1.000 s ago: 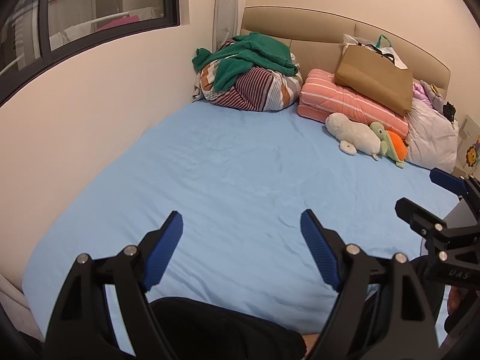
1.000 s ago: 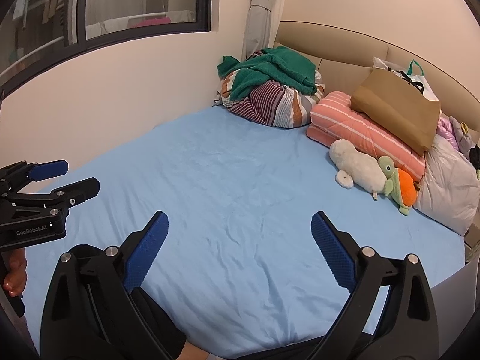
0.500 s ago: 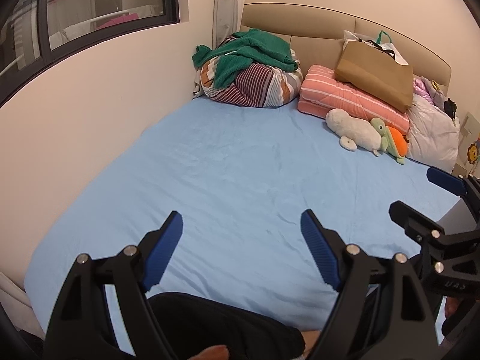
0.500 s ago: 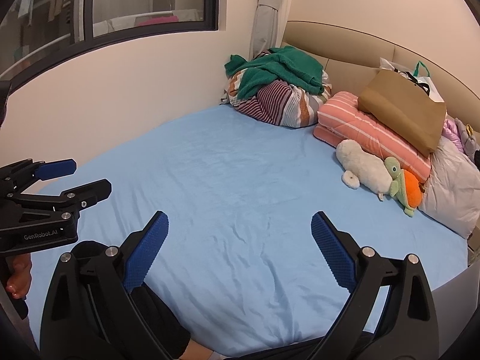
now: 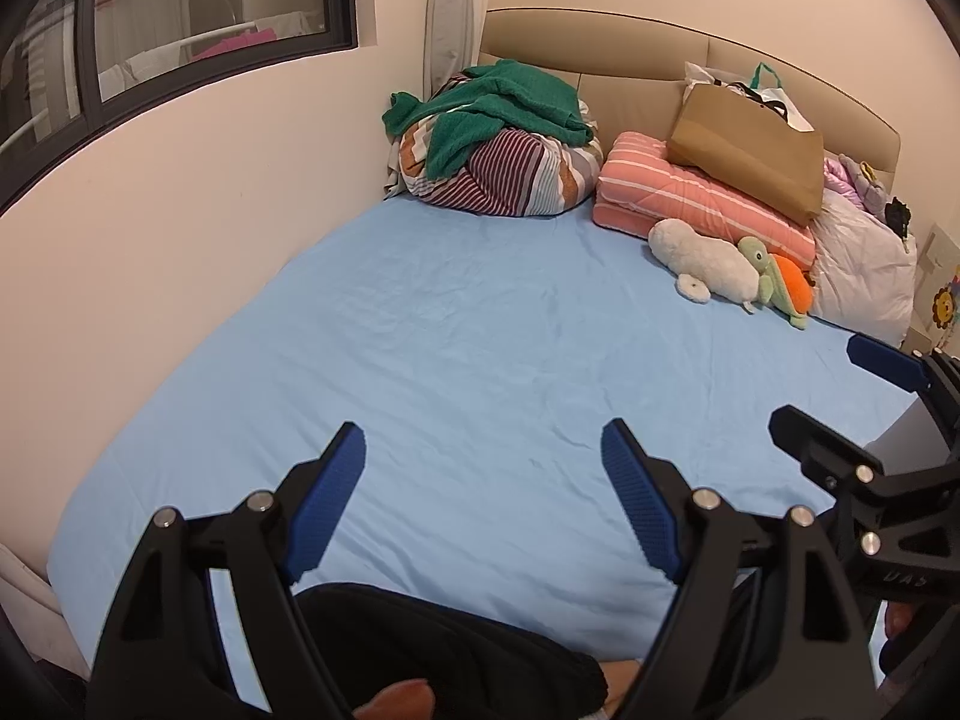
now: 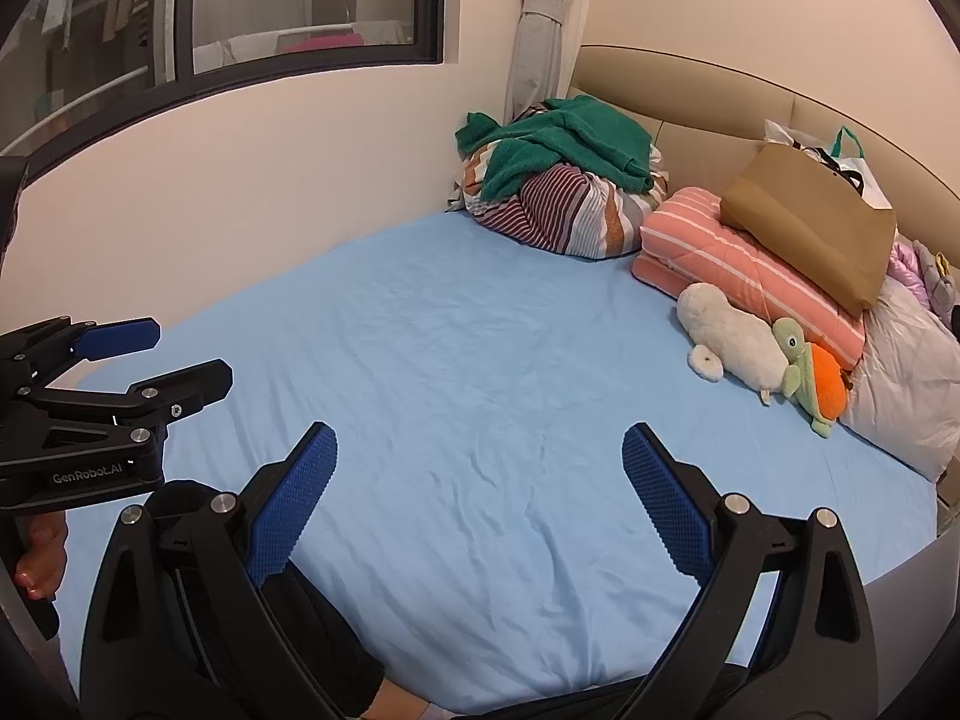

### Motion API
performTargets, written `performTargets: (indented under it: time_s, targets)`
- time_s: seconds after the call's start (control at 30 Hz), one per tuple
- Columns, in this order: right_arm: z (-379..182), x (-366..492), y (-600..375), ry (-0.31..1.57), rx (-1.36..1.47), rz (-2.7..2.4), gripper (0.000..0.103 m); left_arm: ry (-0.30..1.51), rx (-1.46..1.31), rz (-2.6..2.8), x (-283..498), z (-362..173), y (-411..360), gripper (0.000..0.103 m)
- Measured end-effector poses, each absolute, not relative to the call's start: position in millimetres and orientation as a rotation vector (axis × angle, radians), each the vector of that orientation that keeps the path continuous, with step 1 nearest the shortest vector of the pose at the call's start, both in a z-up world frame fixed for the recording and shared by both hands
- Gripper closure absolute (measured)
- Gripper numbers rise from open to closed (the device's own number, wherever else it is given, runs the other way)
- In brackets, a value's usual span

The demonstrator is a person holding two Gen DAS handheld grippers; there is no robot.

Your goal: Collect trash

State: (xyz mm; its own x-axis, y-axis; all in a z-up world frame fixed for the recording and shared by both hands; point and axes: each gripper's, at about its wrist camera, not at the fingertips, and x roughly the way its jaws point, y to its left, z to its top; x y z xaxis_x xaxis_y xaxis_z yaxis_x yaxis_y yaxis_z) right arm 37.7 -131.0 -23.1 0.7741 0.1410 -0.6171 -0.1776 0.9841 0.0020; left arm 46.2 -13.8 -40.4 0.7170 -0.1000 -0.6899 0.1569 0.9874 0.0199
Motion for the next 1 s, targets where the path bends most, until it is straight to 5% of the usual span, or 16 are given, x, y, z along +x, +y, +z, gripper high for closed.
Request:
performTargets:
  time_s: [1.0]
  targets:
    - [-21.1,33.7,-131.0,0.653,-0.046,0.168,0.010,0.750,0.081,-0.173,40.8,-40.4,-20.6,0.014]
